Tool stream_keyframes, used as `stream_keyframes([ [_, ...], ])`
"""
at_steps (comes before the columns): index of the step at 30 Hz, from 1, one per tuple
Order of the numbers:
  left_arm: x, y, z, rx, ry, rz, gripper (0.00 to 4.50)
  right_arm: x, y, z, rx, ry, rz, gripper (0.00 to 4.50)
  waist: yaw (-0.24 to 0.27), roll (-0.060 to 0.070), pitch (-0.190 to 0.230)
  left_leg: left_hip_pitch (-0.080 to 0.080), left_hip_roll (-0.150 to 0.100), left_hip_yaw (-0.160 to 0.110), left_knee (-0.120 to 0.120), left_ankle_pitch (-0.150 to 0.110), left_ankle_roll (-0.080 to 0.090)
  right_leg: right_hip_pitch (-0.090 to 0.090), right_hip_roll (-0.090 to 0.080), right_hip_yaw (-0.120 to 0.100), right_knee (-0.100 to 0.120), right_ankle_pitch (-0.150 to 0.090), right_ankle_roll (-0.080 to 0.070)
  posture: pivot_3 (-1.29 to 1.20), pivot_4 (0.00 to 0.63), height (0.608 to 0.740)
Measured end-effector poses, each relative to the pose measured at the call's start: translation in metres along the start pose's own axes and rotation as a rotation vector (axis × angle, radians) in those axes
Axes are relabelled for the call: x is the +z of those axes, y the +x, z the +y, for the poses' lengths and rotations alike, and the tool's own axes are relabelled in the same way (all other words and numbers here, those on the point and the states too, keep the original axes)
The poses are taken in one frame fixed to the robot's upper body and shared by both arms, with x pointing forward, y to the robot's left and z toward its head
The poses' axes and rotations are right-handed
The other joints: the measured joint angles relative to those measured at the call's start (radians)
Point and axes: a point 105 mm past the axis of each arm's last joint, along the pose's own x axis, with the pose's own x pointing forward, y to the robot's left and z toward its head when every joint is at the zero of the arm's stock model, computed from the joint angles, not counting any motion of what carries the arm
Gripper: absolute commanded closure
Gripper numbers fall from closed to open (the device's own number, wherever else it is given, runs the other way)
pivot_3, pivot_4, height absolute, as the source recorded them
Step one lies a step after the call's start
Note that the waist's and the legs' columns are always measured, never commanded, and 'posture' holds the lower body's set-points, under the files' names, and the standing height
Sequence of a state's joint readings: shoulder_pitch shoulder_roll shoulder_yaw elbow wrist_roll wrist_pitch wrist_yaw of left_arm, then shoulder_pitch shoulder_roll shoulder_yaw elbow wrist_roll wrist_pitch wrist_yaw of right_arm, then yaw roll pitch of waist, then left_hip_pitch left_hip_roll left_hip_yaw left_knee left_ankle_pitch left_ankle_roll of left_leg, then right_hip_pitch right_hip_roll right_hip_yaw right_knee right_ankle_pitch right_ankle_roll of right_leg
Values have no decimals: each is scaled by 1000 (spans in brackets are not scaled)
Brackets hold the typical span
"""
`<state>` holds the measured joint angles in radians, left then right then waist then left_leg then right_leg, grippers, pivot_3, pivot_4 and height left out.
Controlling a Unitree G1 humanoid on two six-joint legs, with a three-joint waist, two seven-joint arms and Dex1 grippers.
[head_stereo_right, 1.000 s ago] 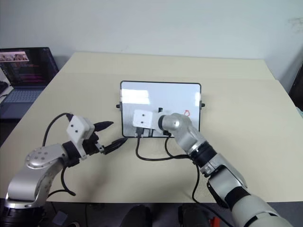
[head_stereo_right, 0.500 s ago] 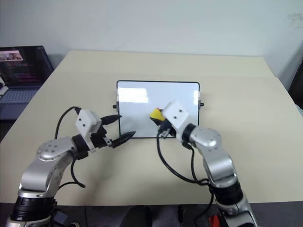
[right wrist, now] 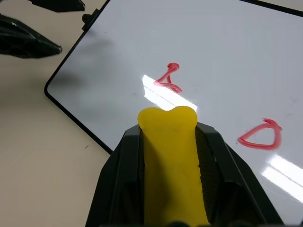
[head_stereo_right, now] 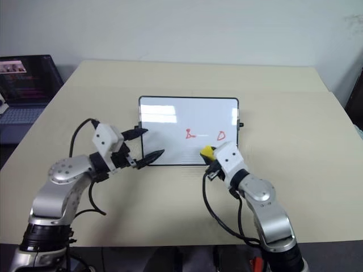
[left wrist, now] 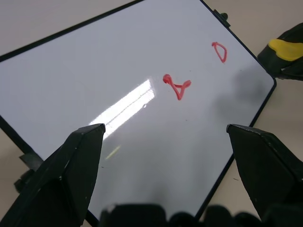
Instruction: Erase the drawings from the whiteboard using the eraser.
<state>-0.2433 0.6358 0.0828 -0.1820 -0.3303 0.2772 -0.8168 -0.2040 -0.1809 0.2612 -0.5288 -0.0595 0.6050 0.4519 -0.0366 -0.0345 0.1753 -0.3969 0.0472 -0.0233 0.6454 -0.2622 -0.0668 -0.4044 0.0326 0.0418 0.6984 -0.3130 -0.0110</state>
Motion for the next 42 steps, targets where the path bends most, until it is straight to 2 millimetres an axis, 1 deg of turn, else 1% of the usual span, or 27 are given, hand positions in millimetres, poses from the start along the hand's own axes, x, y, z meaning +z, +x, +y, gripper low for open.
stream_keyframes([
  [4,-7,-5,-4,-4,-13,24,0,18,25,11,76,-56,-45,3389,-1,0,0,0,0,-1,1,0,0,0,0,-1,1,0,0,0,150,740],
  [5,-9,-7,-6,-7,-15,35,0,22,37,11,93,-76,-46,3389,-3,0,0,1,0,0,1,0,0,0,0,0,2,0,0,0,150,740],
  [8,-11,-9,-8,-11,-15,50,0,30,60,2,93,-130,-36,3389,1,0,0,0,0,-1,1,0,0,0,0,-1,2,0,0,0,150,740],
  [9,-10,-9,-8,-12,-12,49,0,30,63,-1,86,-139,-33,3389,2,0,0,0,0,-1,1,0,0,0,0,-1,1,0,0,0,150,740],
  [11,-10,-10,-8,-12,-8,51,0,28,75,-11,57,-166,-18,3389,7,0,0,-1,0,-1,1,0,0,0,0,-1,1,0,0,0,150,740],
  [13,-9,-10,-8,-12,-7,50,0,22,81,-20,28,-180,5,3389,7,-1,0,-1,0,0,1,0,0,0,-1,-1,0,0,0,0,150,740],
  [16,-7,-9,-9,-15,-3,47,0,10,84,-29,7,-207,39,3390,7,-1,0,-2,0,0,1,0,0,0,-1,-1,0,0,-1,0,150,740],
  [20,-7,-9,-9,-16,-2,46,0,6,84,-28,39,-232,61,3390,6,-1,-1,0,0,0,1,0,0,0,-1,-1,3,0,-1,0,150,740],
  [24,-7,-9,-9,-16,-3,46,0,-7,79,-15,132,-236,117,3390,5,-1,-1,2,0,0,3,0,0,0,-1,0,7,0,0,0,150,740],
  [26,-7,-9,-10,-17,-3,45,0,-8,81,-13,132,-234,119,3390,4,-1,-1,3,0,0,4,0,1,0,-1,0,10,0,0,0,150,740],
  [29,-7,-8,-10,-20,-3,43,0,-3,87,-21,60,-259,95,3391,4,-1,-1,5,-1,0,6,1,0,0,-1,1,15,0,0,0,150,740],
  [32,-7,-8,-10,-21,-3,42,0,6,90,-42,-36,-285,76,3392,4,-1,-1,4,0,-1,11,1,1,1,0,0,18,0,0,0,150,740],
  [34,-7,-8,-10,-21,-3,42,0,7,90,-44,-44,-285,73,3392,4,-1,-1,3,0,-1,13,1,1,1,0,0,18,0,0,0,150,740],
  [37,-7,-8,-10,-22,-4,42,0,5,90,-38,3,-292,81,3392,4,-1,-1,3,0,-1,14,1,1,1,0,0,18,0,0,0,150,740],
  [42,-7,-7,-11,-22,-5,40,0,-2,91,-14,128,-302,110,3392,2,-1,-1,2,0,-1,14,0,1,0,0,0,18,0,0,0,150,740],
])
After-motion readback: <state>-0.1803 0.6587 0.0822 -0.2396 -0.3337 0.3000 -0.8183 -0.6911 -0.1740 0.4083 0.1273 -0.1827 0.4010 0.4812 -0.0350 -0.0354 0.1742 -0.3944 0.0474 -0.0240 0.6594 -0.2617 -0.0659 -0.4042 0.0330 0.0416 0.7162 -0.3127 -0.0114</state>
